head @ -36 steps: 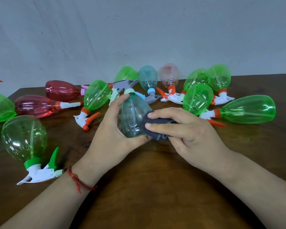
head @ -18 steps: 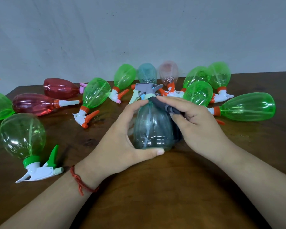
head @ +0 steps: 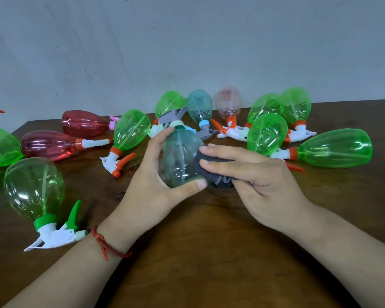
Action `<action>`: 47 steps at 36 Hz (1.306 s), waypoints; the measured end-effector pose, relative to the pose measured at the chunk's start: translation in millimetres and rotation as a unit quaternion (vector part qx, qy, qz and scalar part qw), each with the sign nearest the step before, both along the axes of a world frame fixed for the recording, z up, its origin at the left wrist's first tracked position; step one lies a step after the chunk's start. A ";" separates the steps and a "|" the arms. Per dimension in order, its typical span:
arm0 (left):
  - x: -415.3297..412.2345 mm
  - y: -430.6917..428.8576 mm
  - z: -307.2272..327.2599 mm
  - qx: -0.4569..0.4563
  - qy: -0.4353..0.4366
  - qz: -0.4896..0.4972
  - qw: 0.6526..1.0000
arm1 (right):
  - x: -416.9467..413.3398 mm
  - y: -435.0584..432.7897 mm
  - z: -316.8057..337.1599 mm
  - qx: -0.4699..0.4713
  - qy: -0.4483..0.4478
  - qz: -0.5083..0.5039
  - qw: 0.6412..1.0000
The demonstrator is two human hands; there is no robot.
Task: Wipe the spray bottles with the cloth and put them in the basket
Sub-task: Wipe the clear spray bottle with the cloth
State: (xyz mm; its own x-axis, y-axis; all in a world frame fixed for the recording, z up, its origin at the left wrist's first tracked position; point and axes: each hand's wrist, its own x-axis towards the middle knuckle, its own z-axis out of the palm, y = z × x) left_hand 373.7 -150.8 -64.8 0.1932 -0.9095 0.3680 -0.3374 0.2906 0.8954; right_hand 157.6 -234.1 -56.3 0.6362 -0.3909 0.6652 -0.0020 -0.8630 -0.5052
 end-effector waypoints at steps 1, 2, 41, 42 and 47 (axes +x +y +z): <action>-0.5 -0.3 0.3 -0.001 0.006 0.002 1.000 | -0.5 0.3 0.6 -0.003 0.007 0.004 1.000; -0.4 -0.9 0.4 -0.001 0.011 0.004 1.000 | -0.8 0.2 0.7 -0.006 0.012 0.006 1.000; 7.1 -4.3 -6.2 0.021 -0.069 0.024 0.997 | -0.3 -3.2 -2.2 0.012 0.020 -0.003 1.000; 9.6 -5.3 -6.7 0.022 -0.056 0.028 0.998 | 0.5 -1.6 -2.4 0.006 0.024 0.004 1.000; 11.9 -6.9 -8.2 0.025 -0.016 0.030 0.999 | -0.2 -0.4 -1.1 -0.016 0.043 0.011 0.999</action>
